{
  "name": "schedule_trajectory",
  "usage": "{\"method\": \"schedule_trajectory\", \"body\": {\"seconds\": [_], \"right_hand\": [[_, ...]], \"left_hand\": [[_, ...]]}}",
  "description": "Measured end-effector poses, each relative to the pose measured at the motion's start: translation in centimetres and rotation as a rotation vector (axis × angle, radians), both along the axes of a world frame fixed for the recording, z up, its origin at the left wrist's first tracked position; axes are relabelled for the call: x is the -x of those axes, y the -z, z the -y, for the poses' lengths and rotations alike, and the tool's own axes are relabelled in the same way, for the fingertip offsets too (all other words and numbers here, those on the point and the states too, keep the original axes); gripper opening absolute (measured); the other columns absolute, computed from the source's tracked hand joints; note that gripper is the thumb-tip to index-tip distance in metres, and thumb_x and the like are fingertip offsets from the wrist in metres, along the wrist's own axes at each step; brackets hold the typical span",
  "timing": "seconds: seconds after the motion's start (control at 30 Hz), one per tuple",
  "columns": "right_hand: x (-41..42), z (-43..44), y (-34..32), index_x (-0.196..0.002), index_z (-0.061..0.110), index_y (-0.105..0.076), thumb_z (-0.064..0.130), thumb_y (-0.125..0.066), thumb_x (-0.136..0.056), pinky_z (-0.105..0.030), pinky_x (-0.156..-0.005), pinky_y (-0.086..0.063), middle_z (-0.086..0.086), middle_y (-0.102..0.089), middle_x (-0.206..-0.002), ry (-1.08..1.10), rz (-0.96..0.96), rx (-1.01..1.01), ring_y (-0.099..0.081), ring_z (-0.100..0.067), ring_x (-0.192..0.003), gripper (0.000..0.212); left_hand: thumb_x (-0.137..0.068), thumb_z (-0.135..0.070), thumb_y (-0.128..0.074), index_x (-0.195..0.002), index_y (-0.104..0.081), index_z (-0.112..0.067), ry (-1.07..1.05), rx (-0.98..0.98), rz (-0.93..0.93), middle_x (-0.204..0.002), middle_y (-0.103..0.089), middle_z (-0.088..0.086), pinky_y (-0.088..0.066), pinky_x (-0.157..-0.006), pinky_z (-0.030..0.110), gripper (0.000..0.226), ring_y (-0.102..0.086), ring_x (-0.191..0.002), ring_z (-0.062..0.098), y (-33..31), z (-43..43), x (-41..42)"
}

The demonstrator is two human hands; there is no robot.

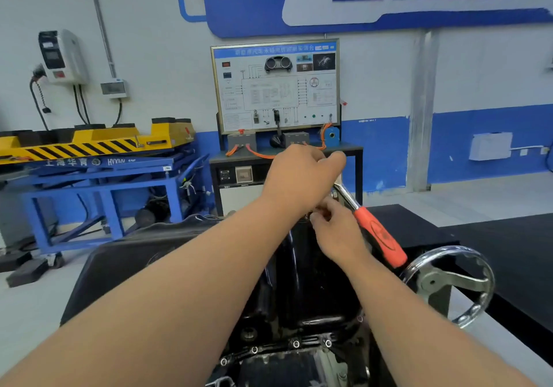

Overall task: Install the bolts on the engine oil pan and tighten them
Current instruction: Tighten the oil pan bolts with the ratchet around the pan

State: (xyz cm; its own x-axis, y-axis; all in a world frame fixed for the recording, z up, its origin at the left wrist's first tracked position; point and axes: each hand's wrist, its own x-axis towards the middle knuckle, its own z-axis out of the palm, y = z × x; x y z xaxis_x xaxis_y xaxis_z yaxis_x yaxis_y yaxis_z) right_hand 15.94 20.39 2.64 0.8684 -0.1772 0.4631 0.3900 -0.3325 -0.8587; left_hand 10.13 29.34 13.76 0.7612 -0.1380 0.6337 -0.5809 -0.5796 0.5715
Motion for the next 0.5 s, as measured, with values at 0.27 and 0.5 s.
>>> {"method": "schedule_trajectory", "body": {"seconds": [0.27,0.5], "right_hand": [[8.4,4.8,-10.6,-0.083,0.011,-0.065,0.053,-0.040,-0.094,-0.034,-0.059,-0.052,-0.008,-0.069,-0.070,-0.247,-0.180,0.309,-0.062,-0.019,-0.059,0.050],[9.8,3.0,-11.5,-0.107,0.014,-0.036,0.021,-0.045,-0.097,-0.033,-0.049,-0.041,-0.003,-0.055,-0.078,0.149,-0.050,1.168,-0.052,-0.018,-0.061,0.014]], "left_hand": [[-0.087,-0.070,-0.036,-0.076,-0.061,-0.027,0.175,0.306,-0.303,-0.075,-0.064,-0.007,-0.037,-0.067,0.025,0.051,-0.057,-0.074,0.005,0.8,0.2,-1.8],[-0.071,-0.083,-0.026,-0.059,-0.049,-0.035,0.285,0.312,-0.171,-0.040,-0.049,-0.024,-0.033,-0.061,0.024,0.054,-0.043,-0.059,0.000,2.0,0.1,-1.9]]}}
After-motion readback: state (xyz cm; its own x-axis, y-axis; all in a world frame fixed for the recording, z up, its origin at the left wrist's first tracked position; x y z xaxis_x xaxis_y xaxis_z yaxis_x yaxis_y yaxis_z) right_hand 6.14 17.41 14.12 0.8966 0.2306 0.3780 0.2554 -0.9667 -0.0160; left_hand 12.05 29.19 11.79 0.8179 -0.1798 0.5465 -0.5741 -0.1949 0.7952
